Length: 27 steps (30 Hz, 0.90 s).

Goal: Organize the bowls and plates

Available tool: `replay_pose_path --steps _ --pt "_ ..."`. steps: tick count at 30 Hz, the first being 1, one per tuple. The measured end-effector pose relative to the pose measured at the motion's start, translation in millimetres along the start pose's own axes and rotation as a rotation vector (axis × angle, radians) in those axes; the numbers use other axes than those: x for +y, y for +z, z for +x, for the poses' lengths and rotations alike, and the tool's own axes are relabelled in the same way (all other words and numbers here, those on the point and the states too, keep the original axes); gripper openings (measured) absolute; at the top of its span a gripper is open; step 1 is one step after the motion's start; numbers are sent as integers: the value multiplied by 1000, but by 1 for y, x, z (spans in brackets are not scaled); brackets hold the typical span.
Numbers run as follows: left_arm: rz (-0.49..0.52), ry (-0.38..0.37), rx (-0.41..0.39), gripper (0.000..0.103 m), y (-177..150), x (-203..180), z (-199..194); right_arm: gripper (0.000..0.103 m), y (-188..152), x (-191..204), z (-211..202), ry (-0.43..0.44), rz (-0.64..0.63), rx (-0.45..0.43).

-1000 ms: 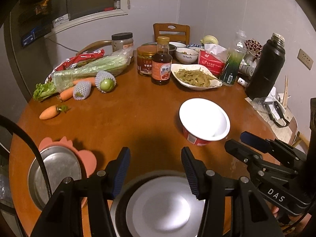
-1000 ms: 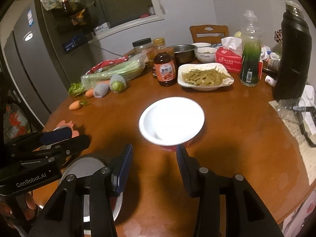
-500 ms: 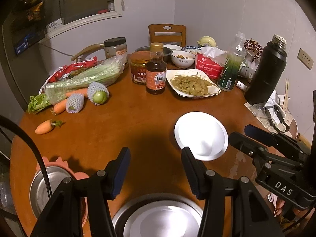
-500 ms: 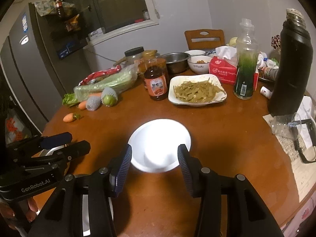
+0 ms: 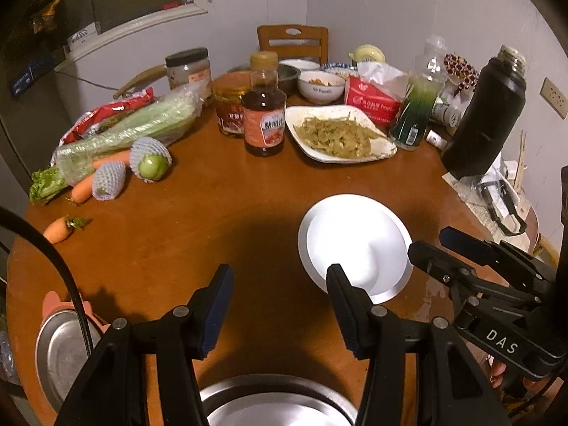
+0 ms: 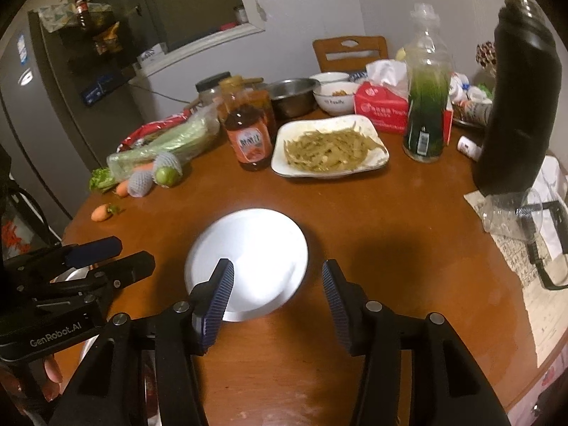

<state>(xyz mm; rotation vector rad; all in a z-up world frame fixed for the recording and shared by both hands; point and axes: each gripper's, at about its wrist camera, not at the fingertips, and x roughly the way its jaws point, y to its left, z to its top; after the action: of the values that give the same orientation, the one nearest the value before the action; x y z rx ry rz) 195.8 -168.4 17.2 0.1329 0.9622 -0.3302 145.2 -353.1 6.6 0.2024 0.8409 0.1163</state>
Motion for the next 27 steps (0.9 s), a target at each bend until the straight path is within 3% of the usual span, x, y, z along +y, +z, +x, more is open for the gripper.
replay_pose_path --steps 12,16,22,27 --pt "-31 -20 73 54 10 -4 41 54 -7 -12 27 -6 10 53" --pt "-50 -61 89 54 13 -3 51 54 -7 -11 34 -3 -6 59" --pt "-43 -76 121 49 13 -7 62 38 -8 -3 44 25 -54 76" --pt "-38 -115 132 38 11 -8 62 34 -8 0 45 34 -61 78"
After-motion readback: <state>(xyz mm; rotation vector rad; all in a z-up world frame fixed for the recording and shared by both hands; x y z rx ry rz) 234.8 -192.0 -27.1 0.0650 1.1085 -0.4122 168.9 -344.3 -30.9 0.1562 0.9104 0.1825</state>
